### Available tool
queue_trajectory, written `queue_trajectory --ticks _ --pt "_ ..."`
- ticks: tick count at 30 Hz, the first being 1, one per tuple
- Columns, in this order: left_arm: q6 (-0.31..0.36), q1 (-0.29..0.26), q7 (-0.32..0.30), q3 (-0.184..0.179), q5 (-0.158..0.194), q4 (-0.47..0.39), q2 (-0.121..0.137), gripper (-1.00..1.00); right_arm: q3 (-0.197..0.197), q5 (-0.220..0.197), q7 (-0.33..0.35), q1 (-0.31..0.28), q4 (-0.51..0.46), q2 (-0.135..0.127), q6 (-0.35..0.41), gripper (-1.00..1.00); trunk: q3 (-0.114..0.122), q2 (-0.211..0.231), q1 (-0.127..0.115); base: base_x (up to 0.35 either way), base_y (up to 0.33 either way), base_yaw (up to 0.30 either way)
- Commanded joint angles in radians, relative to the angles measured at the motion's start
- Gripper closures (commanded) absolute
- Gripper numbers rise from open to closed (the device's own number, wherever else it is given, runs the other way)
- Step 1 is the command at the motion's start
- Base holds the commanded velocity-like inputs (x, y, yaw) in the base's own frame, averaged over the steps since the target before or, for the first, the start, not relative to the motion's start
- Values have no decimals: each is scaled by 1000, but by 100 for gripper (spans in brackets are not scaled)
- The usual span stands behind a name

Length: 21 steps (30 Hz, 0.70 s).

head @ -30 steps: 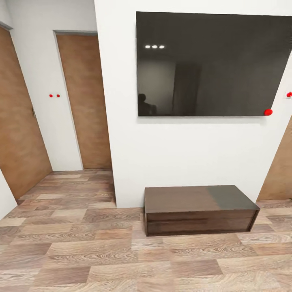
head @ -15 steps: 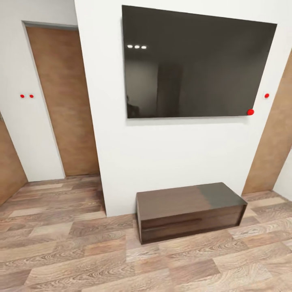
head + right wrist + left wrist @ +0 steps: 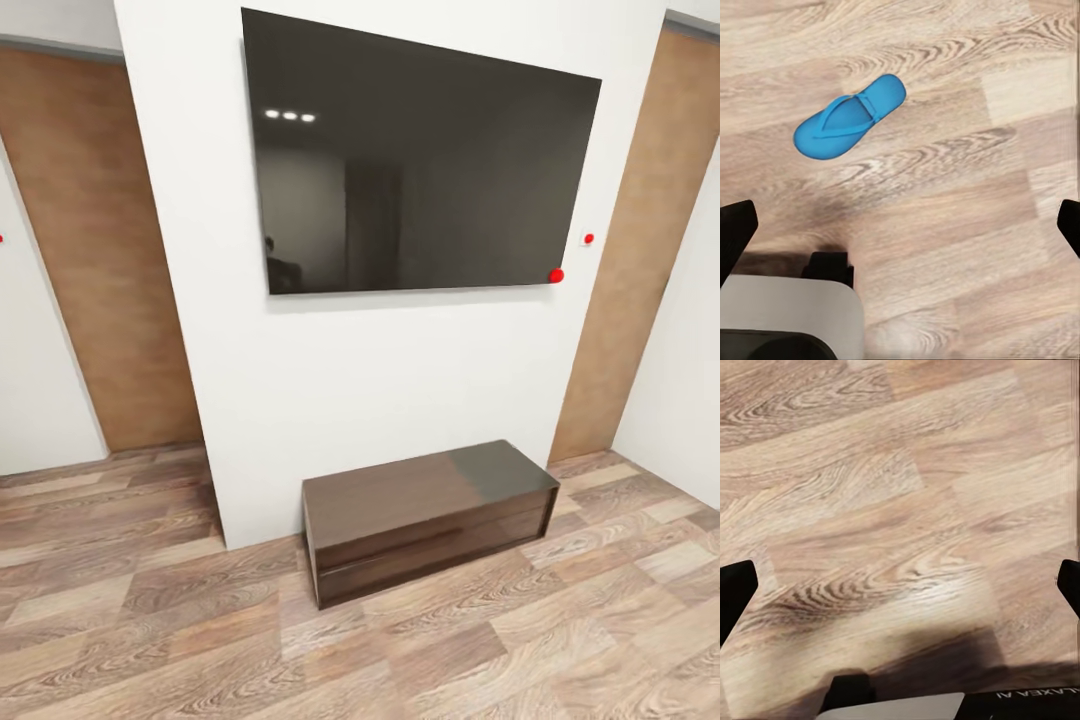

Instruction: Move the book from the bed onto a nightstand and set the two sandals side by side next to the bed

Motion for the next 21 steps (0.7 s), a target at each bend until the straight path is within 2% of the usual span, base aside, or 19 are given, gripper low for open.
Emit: queue_trajectory --ticks 1,6,14,21 --pt "0 0 0 0 0 0 0 -100 0 0 0 0 0 0 0 -100 0 0 0 0 0 -266" --pt "0 0 0 0 1 0 0 -100 0 0 0 0 0 0 0 -100 2 0 0 0 94 -266" --pt "0 0 0 0 1 -1 0 -100 0 0 0 0 0 0 0 -100 5 0 0 14 265 -266" --pt "0 0 1 0 -1 -1 0 -100 0 0 0 0 0 0 0 -100 7 0 0 156 278 -266"
